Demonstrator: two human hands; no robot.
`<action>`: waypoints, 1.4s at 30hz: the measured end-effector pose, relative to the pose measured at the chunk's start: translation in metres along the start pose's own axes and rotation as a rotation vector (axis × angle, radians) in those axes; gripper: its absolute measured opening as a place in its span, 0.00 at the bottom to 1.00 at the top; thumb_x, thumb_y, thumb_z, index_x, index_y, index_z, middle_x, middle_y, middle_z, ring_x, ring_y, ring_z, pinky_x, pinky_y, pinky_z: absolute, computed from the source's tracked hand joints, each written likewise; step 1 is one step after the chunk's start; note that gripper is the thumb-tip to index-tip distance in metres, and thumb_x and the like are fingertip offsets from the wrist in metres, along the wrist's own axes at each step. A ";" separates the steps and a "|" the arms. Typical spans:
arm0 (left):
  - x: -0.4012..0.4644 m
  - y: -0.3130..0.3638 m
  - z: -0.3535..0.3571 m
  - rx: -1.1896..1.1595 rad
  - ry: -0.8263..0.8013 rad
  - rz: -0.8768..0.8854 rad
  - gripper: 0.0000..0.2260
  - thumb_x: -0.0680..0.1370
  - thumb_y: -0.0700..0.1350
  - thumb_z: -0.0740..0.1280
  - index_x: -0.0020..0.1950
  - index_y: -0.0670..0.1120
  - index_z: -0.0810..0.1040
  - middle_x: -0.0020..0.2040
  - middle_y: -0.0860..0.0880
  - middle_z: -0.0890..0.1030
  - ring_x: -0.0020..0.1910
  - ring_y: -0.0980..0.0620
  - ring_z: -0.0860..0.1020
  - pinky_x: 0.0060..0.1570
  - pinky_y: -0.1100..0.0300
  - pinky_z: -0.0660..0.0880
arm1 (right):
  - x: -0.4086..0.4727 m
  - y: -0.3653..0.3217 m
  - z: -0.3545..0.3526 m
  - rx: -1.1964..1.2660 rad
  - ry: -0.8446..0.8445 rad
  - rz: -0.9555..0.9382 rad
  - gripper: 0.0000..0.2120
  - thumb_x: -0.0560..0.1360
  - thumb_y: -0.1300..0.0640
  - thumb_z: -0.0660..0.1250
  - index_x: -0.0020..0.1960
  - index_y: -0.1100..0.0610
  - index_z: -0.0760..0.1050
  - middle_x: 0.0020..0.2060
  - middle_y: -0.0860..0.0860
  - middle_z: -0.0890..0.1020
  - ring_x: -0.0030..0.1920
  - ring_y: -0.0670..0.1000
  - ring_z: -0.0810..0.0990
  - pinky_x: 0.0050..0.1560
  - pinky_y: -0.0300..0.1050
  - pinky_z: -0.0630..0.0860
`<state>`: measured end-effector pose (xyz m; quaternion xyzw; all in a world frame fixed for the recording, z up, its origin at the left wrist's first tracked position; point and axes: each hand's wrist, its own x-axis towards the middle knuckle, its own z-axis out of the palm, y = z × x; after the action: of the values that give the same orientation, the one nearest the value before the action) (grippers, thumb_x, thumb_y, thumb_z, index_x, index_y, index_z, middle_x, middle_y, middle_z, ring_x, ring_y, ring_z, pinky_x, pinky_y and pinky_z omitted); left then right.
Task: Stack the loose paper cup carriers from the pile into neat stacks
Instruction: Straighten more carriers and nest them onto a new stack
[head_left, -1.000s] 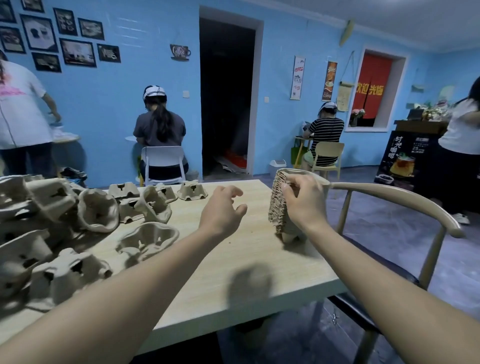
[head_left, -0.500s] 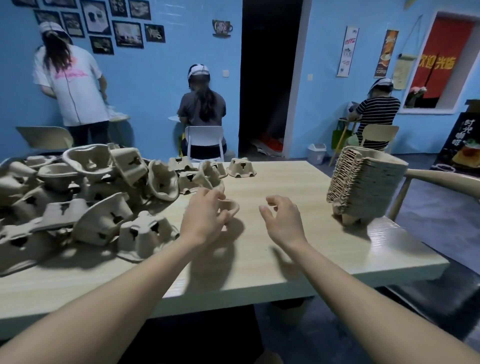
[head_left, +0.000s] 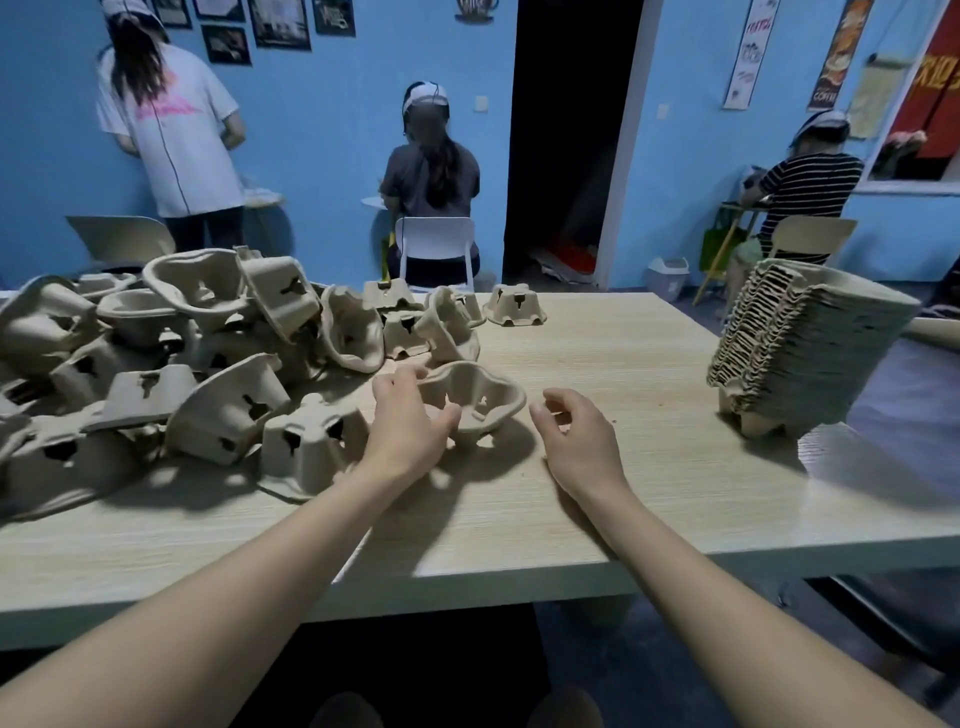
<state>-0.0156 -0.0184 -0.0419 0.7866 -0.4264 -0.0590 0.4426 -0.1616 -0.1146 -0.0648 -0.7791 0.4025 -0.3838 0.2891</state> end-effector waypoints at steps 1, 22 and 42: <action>-0.001 0.000 0.000 -0.016 0.006 0.037 0.23 0.75 0.46 0.69 0.68 0.44 0.65 0.66 0.43 0.65 0.57 0.53 0.68 0.56 0.66 0.61 | -0.001 0.000 -0.001 0.038 0.008 0.004 0.16 0.79 0.52 0.61 0.63 0.59 0.73 0.57 0.52 0.79 0.55 0.49 0.75 0.55 0.42 0.70; -0.012 0.007 0.017 -0.259 0.067 0.126 0.03 0.75 0.41 0.69 0.47 0.47 0.76 0.39 0.52 0.80 0.40 0.51 0.79 0.49 0.50 0.77 | -0.002 0.002 -0.010 0.281 0.122 0.057 0.04 0.78 0.58 0.62 0.47 0.56 0.76 0.40 0.49 0.79 0.42 0.51 0.77 0.42 0.43 0.75; 0.032 0.205 0.063 -0.444 -0.033 0.430 0.07 0.78 0.43 0.65 0.52 0.42 0.80 0.38 0.51 0.80 0.40 0.51 0.78 0.46 0.54 0.79 | 0.053 -0.014 -0.216 0.136 0.535 -0.055 0.05 0.75 0.60 0.66 0.50 0.55 0.76 0.42 0.48 0.79 0.46 0.49 0.78 0.49 0.44 0.76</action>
<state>-0.1518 -0.1329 0.0821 0.5614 -0.5668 -0.0688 0.5990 -0.3149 -0.1835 0.0811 -0.6393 0.4168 -0.6099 0.2137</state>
